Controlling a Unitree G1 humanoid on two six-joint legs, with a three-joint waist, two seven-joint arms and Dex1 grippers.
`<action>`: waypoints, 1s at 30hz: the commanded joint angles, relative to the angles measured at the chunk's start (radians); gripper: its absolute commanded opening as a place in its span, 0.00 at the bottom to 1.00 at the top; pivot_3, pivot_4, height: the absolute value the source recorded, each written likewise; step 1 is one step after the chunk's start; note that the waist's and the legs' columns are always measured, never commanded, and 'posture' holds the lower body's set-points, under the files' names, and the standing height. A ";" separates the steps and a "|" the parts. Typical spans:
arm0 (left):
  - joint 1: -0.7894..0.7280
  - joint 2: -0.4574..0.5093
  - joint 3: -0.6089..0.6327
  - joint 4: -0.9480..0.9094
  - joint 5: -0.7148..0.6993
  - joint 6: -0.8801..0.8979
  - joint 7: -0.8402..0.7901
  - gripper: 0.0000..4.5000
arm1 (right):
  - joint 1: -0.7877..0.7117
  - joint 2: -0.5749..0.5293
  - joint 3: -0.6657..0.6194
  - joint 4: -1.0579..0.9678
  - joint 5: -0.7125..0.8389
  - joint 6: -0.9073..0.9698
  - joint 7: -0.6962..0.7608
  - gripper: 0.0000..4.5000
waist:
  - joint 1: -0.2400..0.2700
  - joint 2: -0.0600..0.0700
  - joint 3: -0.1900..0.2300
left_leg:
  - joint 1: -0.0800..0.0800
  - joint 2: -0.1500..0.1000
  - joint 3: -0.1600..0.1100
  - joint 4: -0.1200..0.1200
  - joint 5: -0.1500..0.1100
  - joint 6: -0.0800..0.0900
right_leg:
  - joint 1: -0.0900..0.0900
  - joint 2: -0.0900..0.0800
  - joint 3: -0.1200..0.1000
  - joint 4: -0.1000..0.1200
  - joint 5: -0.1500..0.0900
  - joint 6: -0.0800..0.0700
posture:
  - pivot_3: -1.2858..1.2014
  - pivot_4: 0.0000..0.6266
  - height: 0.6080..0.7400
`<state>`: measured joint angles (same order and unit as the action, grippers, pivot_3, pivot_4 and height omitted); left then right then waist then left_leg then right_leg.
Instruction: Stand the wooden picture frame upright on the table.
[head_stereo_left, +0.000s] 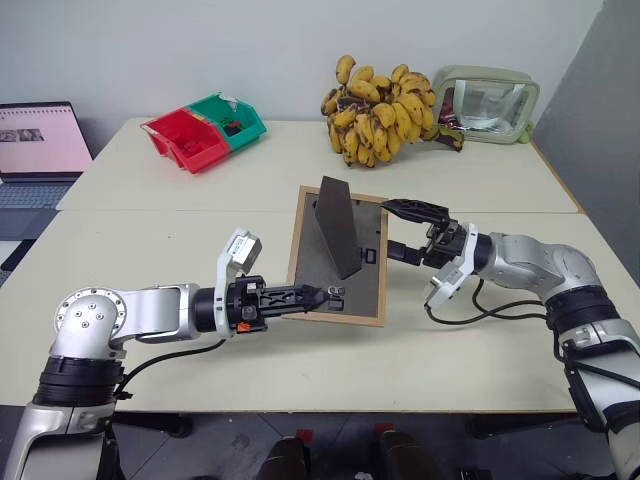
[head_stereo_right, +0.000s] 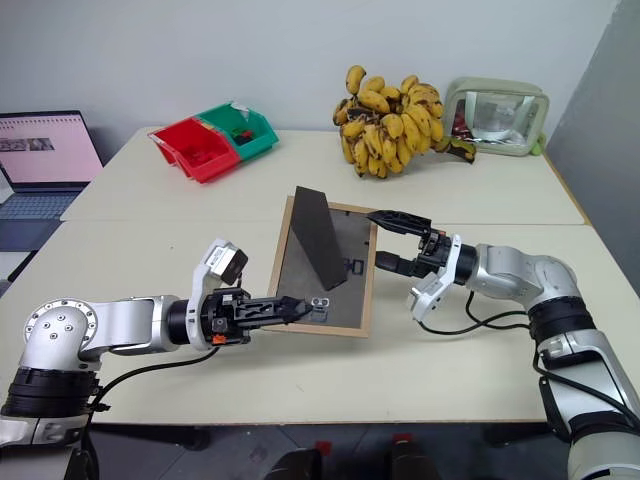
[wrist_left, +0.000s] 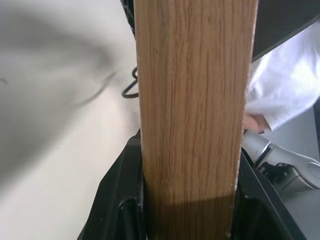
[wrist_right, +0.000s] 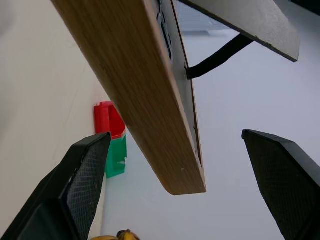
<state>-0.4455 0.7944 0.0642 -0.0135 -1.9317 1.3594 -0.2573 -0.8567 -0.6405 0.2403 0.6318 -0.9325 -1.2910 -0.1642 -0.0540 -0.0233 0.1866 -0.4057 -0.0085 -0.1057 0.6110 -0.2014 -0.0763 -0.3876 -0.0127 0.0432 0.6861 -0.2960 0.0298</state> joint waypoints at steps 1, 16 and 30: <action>-0.007 0.009 -0.008 -0.050 -0.041 -0.015 -0.038 0.29 | -0.040 0.004 0.035 0.004 -0.038 -0.011 -0.078 0.98 | -0.001 0.000 0.000 | 0.000 0.000 0.000 0.000 0.000 0.000 | 0.000 0.000 0.000 0.000 0.000 0.000 | 0.52 0.24 1.00; -0.002 0.041 -0.038 -0.038 -0.041 -0.015 -0.048 0.29 | -0.060 -0.005 0.061 -0.046 -0.056 -0.075 -0.177 0.38 | -0.002 0.000 0.000 | 0.003 0.000 0.002 0.000 0.000 0.000 | 0.001 0.000 0.002 0.005 0.000 0.000 | 0.52 0.24 1.00; -0.008 0.054 0.012 -0.015 -0.041 -0.059 -0.031 0.80 | -0.103 -0.013 0.089 0.007 -0.056 -0.071 -0.215 0.29 | -0.004 0.000 0.000 | 0.005 0.000 0.004 0.001 0.000 0.001 | 0.000 0.000 0.003 0.009 -0.001 -0.002 | 0.52 0.24 1.00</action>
<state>-0.4393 0.8281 0.0356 -0.0256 -1.9644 1.3184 -0.3017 -0.9322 -0.6470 0.3499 0.6370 -1.0548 -1.3479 -0.3494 -0.0582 -0.0235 0.1866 -0.4006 -0.0084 -0.1024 0.6118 -0.2017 -0.0756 -0.3871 -0.0124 0.0465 0.6952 -0.2970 0.0280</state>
